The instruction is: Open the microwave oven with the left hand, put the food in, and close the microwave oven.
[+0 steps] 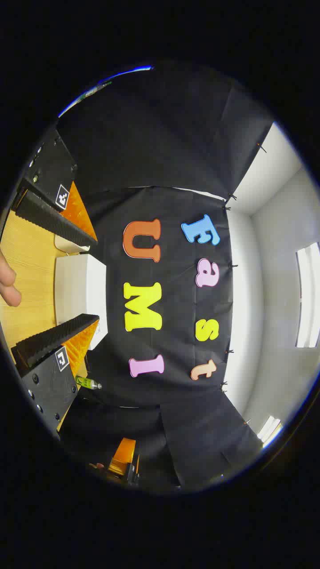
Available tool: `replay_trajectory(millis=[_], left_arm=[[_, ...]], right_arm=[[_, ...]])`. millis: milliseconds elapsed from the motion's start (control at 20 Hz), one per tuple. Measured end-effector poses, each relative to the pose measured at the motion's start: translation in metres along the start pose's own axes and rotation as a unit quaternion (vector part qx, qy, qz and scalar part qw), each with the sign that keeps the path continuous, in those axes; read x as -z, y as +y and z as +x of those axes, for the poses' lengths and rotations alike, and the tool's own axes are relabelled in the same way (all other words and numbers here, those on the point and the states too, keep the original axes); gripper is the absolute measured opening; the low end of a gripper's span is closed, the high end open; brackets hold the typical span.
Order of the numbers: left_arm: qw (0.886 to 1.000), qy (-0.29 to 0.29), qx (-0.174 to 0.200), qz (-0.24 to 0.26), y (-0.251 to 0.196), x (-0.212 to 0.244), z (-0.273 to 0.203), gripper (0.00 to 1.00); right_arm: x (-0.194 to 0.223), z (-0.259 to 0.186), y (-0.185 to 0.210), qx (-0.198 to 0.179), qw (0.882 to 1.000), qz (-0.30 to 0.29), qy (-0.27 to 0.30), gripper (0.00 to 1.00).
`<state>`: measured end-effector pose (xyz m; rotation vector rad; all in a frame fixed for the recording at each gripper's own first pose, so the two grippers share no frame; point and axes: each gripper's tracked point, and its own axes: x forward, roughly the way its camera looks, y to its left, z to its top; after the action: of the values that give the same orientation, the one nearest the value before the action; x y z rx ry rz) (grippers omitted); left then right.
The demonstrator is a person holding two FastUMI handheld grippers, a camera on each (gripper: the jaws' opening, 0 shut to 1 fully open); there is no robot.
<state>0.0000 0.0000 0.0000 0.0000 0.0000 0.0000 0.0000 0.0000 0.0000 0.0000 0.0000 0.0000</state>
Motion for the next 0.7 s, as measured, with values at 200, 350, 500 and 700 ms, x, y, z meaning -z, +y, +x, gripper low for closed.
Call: replay_trajectory(millis=[200, 350, 500, 700], left_arm=[[1.000, 0.007, 0.001, -0.002, 0.000, 0.005, 0.000, 0.95], [1.000, 0.006, 0.001, -0.002, 0.002, 0.007, 0.001, 0.95], [1.000, 0.006, 0.002, -0.001, 0.005, 0.011, 0.001, 0.95], [1.000, 0.006, -0.003, -0.007, 0.005, 0.017, 0.009, 0.95]], right_arm=[[0.003, -0.001, 0.003, -0.007, 1.000, 0.004, 0.004, 0.91], [0.005, -0.001, 0.002, -0.007, 1.000, 0.006, 0.004, 0.91], [0.011, 0.000, 0.003, -0.009, 1.000, 0.006, 0.008, 1.00], [0.019, 0.004, 0.004, -0.016, 1.000, 0.010, 0.006, 0.91]])
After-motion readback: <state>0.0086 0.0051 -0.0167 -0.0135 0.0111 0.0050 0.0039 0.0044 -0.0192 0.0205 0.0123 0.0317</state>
